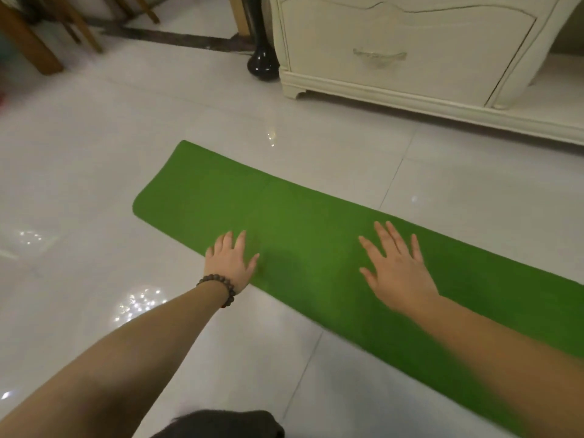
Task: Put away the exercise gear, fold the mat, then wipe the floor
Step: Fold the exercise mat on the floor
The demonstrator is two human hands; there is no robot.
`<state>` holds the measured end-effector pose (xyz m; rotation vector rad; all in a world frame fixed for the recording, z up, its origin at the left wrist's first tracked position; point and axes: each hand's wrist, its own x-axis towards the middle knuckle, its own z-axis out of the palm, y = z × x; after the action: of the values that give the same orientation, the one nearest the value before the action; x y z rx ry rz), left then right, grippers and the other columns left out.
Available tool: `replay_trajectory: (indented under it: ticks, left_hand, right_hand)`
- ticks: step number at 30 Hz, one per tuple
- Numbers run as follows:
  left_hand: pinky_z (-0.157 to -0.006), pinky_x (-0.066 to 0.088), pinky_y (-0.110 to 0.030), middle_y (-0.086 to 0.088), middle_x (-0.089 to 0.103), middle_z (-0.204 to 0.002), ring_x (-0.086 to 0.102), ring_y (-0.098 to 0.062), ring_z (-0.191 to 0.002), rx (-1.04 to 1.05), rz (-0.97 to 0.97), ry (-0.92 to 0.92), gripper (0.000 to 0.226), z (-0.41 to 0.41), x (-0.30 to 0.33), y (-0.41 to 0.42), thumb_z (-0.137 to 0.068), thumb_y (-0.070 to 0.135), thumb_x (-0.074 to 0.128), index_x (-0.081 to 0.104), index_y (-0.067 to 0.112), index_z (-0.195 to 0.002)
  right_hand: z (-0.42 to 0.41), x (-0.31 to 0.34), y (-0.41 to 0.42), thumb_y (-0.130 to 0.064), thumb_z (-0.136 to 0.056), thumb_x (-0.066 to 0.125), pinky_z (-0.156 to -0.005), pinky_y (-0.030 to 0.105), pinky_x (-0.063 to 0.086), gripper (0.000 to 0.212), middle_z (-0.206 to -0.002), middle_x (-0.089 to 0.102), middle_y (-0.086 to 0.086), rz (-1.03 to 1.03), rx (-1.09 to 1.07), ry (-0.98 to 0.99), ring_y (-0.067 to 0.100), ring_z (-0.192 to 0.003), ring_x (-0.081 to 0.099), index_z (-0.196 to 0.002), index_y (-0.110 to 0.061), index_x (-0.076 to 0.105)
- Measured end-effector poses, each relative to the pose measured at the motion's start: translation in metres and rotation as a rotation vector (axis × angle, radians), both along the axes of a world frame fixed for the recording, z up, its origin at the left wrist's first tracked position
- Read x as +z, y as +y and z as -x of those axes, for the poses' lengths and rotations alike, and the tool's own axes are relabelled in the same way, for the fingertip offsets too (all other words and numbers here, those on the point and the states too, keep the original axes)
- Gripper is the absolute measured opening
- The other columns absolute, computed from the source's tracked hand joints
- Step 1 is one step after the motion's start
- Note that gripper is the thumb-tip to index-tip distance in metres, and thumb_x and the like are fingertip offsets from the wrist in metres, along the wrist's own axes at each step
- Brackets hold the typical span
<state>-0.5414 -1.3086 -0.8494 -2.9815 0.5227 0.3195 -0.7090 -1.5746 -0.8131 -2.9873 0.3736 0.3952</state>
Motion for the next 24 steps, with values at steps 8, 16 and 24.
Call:
replay_trajectory:
  ticks: [8, 16, 24]
  left_hand:
    - [-0.115, 0.025, -0.051, -0.016, 0.002, -0.160, 0.011, -0.041, -0.144, 0.539, 0.322, 0.186, 0.095, -0.094, -0.060, 0.064, -0.084, 0.068, 0.049, 0.001, 0.025, -0.154]
    - [-0.109, 0.035, -0.043, -0.019, 0.019, -0.153, 0.032, -0.035, -0.137, 1.026, 1.067, 0.076, 0.093, -0.141, -0.063, 0.085, -0.084, 0.015, 0.071, 0.010, 0.010, -0.152]
    - [-0.095, 0.049, -0.033, -0.010, 0.059, -0.122, 0.060, -0.025, -0.110, 0.967, 1.338, 0.078, 0.055, -0.161, -0.063, 0.105, -0.085, 0.009, 0.068, 0.041, 0.009, -0.133]
  right_hand:
    - [-0.081, -0.045, 0.080, -0.055, -0.097, 0.023, -0.116, 0.055, -0.006, 0.066, -0.150, -0.032, 0.005, 0.038, 0.044, 0.114, 0.024, -0.140, -0.028, -0.148, -0.036, -0.013]
    - [-0.104, -0.100, 0.136, -0.078, -0.082, 0.028, -0.106, 0.073, 0.006, 0.081, -0.144, -0.045, 0.000, -0.068, -0.026, 0.446, 0.028, -0.139, -0.031, -0.133, -0.055, -0.030]
    - [-0.104, -0.097, 0.148, -0.069, -0.089, 0.030, -0.108, 0.069, 0.009, 0.076, -0.144, -0.044, 0.000, -0.067, -0.094, 0.447, 0.028, -0.141, -0.028, -0.136, -0.053, -0.027]
